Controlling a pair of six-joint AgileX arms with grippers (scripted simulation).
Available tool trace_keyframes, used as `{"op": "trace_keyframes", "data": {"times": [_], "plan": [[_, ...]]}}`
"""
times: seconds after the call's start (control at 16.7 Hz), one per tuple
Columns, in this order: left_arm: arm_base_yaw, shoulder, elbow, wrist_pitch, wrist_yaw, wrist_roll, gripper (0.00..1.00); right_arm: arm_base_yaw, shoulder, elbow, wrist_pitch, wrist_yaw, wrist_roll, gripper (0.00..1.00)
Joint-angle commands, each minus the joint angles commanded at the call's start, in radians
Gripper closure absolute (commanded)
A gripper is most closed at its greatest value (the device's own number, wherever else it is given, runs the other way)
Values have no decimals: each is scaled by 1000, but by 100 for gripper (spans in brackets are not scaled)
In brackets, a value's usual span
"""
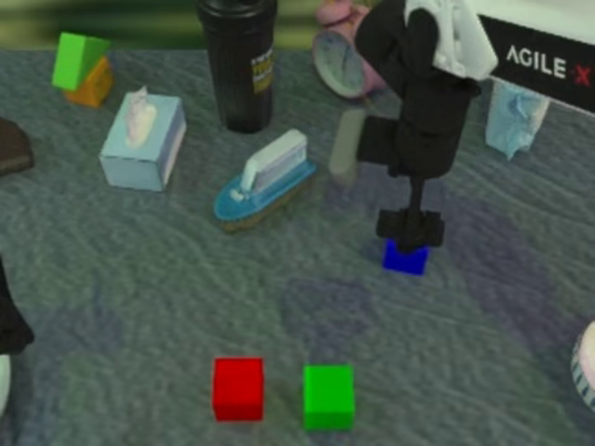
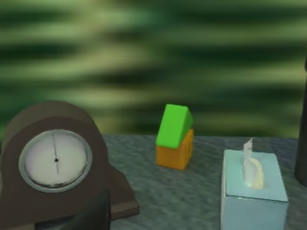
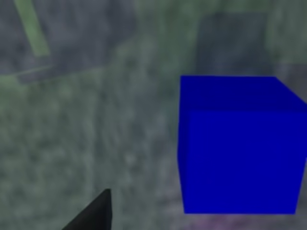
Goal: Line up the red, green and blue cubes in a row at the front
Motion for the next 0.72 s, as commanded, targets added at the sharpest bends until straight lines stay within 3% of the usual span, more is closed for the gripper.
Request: {"op": "trace_keyframes", "data": {"times": [0.42, 0.72], "plan": [[0, 0, 0, 0, 0, 0, 0, -1, 93, -152, 251, 1, 1, 0], [0, 0, 0, 0, 0, 0, 0, -1, 104, -165, 270, 1, 0, 0]]}}
